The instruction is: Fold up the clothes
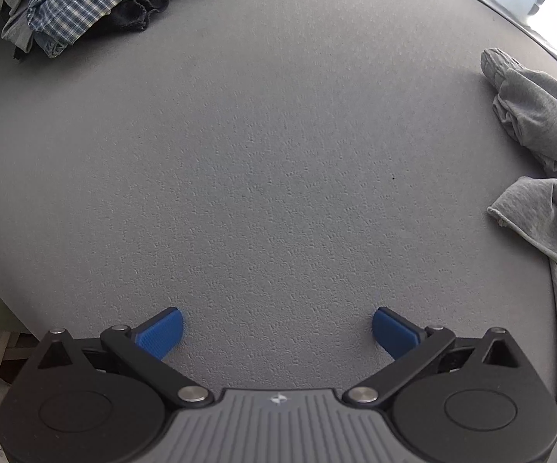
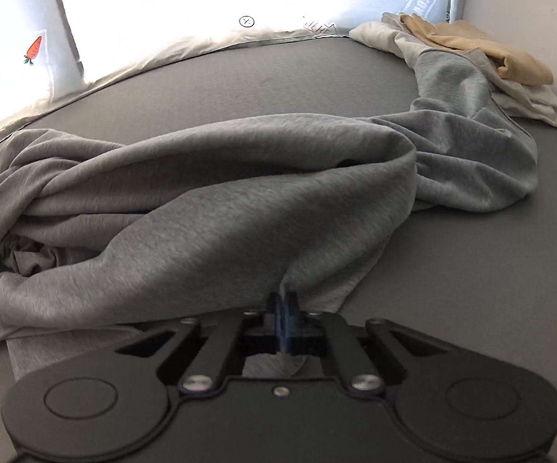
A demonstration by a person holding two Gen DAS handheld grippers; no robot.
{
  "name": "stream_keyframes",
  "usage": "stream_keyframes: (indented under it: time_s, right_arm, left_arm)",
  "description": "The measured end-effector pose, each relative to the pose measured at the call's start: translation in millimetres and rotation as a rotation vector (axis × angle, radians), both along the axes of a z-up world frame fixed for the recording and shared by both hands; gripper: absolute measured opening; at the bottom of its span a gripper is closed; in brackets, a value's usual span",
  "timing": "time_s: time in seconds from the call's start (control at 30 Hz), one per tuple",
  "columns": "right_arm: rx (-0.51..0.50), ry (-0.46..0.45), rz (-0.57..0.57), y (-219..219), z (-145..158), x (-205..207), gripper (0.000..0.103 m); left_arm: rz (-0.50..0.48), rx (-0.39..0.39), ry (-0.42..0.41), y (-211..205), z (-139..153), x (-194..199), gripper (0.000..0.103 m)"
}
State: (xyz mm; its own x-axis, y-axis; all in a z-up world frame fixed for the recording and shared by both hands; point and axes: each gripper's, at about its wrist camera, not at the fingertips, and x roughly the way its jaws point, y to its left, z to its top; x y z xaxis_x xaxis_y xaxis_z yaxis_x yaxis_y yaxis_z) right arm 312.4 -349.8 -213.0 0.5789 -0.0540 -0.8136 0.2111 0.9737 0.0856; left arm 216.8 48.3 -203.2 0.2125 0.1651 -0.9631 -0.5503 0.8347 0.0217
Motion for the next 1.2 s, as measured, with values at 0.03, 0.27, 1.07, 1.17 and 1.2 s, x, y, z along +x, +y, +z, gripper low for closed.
stream_keyframes:
  time_s: [0.03,0.27,1.07,1.17,1.2]
  right_arm:
    - [0.025,0.001,-0.012,-8,2,0,0.0]
    - [-0.168,-0.097,-0.219,-109,40,-6,0.0]
    - [-0.833,-0.023,-0.253,-121,-50,58,0.003]
    - [-0.82,-0.03,-0.258,-120,-47,56,0.003]
    - [-0.824,-0.028,-0.258,-119,-48,56,0.003]
  left_arm:
    - [0.0,0.002,-0.003,-1,0,-1,0.103]
    - [0.008,0.028,-0.043,-15,-2,-4,0.103]
    - [-0.182,-0.218,-0.338,-99,75,200,0.103]
    - [-0.257,-0.132,-0.332,-120,73,228,0.103]
    - [-0.27,-0.118,-0.326,-124,71,235,0.103]
